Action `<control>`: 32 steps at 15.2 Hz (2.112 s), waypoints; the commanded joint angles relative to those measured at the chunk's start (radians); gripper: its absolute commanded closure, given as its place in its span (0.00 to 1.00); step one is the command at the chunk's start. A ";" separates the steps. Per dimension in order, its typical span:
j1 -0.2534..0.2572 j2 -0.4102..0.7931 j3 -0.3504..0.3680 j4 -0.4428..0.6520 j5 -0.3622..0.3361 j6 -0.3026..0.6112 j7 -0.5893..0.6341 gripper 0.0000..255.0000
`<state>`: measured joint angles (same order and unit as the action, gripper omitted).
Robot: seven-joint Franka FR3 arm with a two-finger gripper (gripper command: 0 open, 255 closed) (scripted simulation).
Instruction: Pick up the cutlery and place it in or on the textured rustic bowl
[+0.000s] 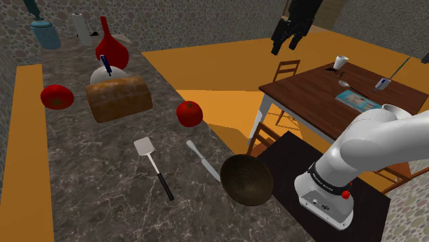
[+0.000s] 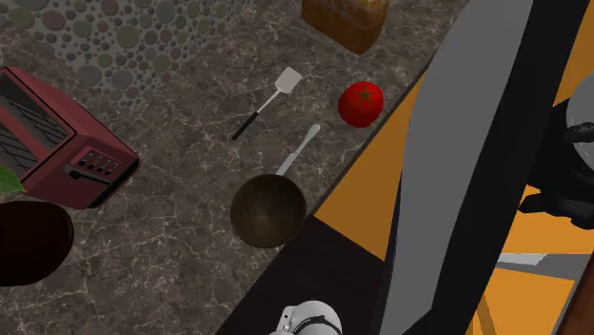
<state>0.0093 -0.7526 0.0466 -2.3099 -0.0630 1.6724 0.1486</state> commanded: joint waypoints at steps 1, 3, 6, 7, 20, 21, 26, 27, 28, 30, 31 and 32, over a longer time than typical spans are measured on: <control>0.000 0.000 0.000 0.000 0.000 0.000 0.000 0.00; 0.011 -0.013 0.030 -0.059 0.017 0.048 0.038 0.00; 0.028 -0.022 0.077 -0.140 0.043 0.124 0.095 0.00; 0.035 -0.022 0.093 -0.165 0.052 0.150 0.114 0.00; 0.105 0.144 0.348 -0.367 0.151 0.535 0.389 0.00; 0.105 0.170 0.371 -0.372 0.152 0.568 0.413 0.00; 0.083 0.330 0.500 -0.373 0.125 0.733 0.556 0.00; 0.071 0.367 0.529 -0.369 0.109 0.765 0.591 0.00; 0.057 0.406 0.559 -0.363 0.087 0.796 0.629 0.00; 0.019 0.490 0.624 -0.345 0.023 0.855 0.719 0.00; -0.005 0.535 0.658 -0.333 -0.023 0.881 0.773 0.00; -0.032 0.583 0.692 -0.319 -0.080 0.905 0.834 0.00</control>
<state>-0.0062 -0.2075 0.7047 -2.6350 -0.0983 2.5514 0.9217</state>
